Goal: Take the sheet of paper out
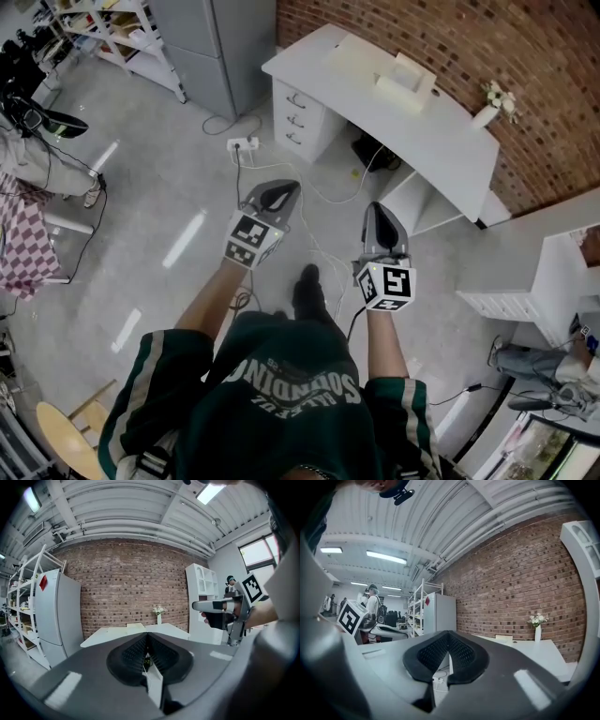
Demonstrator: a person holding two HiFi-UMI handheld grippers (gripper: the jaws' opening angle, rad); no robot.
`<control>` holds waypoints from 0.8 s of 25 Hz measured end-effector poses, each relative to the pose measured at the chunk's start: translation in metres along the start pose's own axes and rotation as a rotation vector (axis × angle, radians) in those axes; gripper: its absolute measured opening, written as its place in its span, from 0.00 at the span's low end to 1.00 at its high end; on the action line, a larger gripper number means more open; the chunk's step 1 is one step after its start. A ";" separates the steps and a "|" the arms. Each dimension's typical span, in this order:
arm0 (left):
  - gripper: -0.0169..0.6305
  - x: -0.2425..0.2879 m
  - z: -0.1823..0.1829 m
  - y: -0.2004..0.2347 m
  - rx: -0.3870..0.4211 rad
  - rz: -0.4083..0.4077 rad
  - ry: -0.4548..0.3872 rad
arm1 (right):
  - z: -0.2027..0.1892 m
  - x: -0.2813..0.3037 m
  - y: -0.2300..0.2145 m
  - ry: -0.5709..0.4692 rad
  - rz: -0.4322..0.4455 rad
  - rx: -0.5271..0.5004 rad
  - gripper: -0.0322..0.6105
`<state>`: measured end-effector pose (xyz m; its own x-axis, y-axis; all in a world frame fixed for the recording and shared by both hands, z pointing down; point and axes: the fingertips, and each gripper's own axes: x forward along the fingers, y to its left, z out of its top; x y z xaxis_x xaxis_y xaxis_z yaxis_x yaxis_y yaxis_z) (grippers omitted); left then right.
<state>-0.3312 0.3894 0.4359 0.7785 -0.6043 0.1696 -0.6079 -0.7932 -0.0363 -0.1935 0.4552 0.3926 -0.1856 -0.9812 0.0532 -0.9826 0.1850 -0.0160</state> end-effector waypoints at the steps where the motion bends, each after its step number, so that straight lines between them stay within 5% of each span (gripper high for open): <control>1: 0.04 0.007 0.003 0.006 0.001 0.003 0.000 | 0.002 0.009 -0.004 -0.002 0.002 0.003 0.05; 20: 0.04 0.137 0.023 0.074 -0.029 0.036 0.042 | 0.009 0.137 -0.096 0.038 0.039 0.022 0.05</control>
<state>-0.2656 0.2459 0.4336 0.7489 -0.6287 0.2094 -0.6405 -0.7678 -0.0146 -0.1245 0.3022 0.3920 -0.2246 -0.9703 0.0898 -0.9742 0.2218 -0.0408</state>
